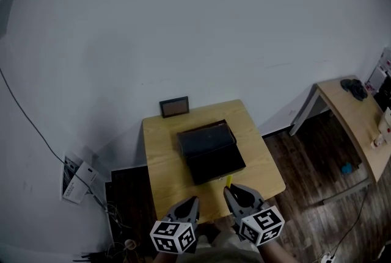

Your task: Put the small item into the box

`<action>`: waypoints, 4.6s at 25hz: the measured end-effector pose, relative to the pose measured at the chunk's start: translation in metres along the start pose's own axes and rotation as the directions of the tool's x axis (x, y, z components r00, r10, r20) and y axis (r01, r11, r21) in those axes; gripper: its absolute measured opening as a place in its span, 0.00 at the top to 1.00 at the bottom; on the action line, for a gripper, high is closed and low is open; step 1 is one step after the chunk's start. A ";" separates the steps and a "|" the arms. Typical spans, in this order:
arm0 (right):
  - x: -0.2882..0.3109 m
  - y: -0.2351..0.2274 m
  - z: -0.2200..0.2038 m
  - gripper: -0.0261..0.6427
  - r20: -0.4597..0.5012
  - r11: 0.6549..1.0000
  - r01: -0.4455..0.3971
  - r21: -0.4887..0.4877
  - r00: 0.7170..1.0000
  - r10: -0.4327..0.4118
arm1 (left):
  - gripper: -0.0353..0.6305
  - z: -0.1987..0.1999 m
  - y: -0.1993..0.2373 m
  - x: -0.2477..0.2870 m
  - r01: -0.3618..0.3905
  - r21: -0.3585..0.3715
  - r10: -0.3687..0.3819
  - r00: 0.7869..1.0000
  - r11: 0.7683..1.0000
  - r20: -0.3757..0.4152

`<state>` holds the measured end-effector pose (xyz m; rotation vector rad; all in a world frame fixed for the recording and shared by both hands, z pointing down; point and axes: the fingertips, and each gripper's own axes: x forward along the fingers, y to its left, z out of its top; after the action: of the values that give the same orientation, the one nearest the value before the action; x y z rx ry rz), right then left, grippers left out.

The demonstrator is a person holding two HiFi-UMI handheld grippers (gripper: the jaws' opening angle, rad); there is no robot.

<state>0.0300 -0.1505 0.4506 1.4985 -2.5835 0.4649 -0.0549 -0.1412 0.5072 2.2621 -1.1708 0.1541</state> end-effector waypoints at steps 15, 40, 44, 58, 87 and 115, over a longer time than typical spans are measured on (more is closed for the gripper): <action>0.082 -0.068 0.014 0.91 -0.074 0.999 -0.023 -0.024 0.997 0.022 | 0.94 0.035 0.041 0.066 -0.052 -0.020 0.052 0.999 0.998 -0.005; 0.175 -0.127 -0.115 0.91 -0.544 0.956 -0.215 -0.200 0.836 0.074 | 0.94 0.034 0.065 0.112 -0.151 -0.103 0.148 0.988 0.983 -0.034; 0.182 -0.133 -0.142 0.91 -0.640 0.933 -0.276 -0.232 0.766 0.067 | 0.94 0.034 0.065 0.113 -0.161 -0.105 0.158 0.987 0.981 -0.032; 0.198 -0.146 -0.191 0.91 -0.835 0.859 -0.413 -0.303 0.549 -0.031 | 0.94 0.035 0.064 0.113 -0.179 -0.110 0.178 0.984 0.978 -0.024; 0.162 -0.124 -0.118 0.72 -0.548 0.945 -0.090 -0.314 0.830 -0.103 | 0.94 0.021 0.037 0.059 -0.102 -0.057 0.101 0.995 0.993 -0.009; -0.039 -0.009 -0.016 0.94 0.013 0.992 0.128 -0.022 0.992 -0.128 | 0.94 -0.019 -0.020 -0.030 -0.016 0.014 0.015 0.999 1.000 0.037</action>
<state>0.0571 -0.1170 0.4577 1.6511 -2.4729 0.4114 -0.0542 -0.1009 0.5035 2.2778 -1.2104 0.1283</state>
